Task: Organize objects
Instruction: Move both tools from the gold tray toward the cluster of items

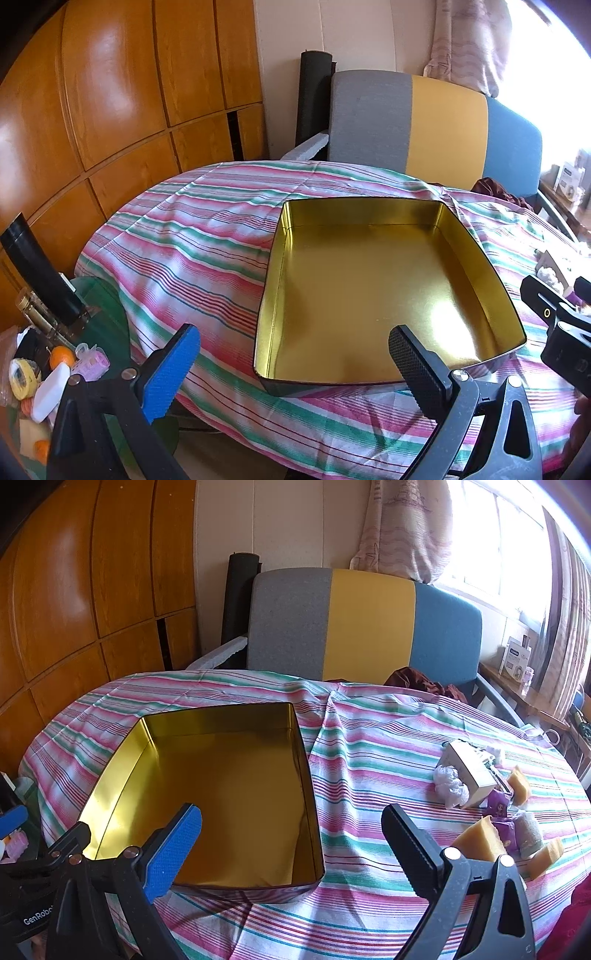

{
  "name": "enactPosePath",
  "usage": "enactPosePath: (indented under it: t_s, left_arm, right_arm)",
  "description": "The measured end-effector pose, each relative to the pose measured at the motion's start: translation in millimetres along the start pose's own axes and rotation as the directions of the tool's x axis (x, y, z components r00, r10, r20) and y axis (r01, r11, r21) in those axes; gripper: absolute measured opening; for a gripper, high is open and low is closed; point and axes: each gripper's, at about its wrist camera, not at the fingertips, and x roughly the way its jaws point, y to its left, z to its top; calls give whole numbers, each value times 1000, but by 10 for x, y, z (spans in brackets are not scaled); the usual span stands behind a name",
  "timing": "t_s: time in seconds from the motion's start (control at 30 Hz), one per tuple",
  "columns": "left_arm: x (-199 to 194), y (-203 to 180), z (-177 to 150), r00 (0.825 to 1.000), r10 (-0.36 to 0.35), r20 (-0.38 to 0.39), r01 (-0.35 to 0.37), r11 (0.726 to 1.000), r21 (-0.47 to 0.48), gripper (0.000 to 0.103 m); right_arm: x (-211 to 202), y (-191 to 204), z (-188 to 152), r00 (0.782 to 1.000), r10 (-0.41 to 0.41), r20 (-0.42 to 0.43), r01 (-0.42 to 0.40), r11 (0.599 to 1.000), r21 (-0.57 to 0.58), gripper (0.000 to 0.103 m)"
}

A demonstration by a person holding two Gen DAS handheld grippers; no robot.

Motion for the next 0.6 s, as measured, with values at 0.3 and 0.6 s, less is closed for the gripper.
enactPosePath:
  t_s: [0.3, 0.6]
  left_arm:
    - [11, -73, 55, 997, -73, -8, 73, 997, 7, 103]
    - [53, -430, 194, 987, -156, -22, 157, 985, 74, 103]
  right_arm:
    - [29, -174, -16, 1000, -13, -16, 14, 1000, 26, 100]
    - [-12, -834, -129, 996, -68, -49, 73, 992, 102, 100]
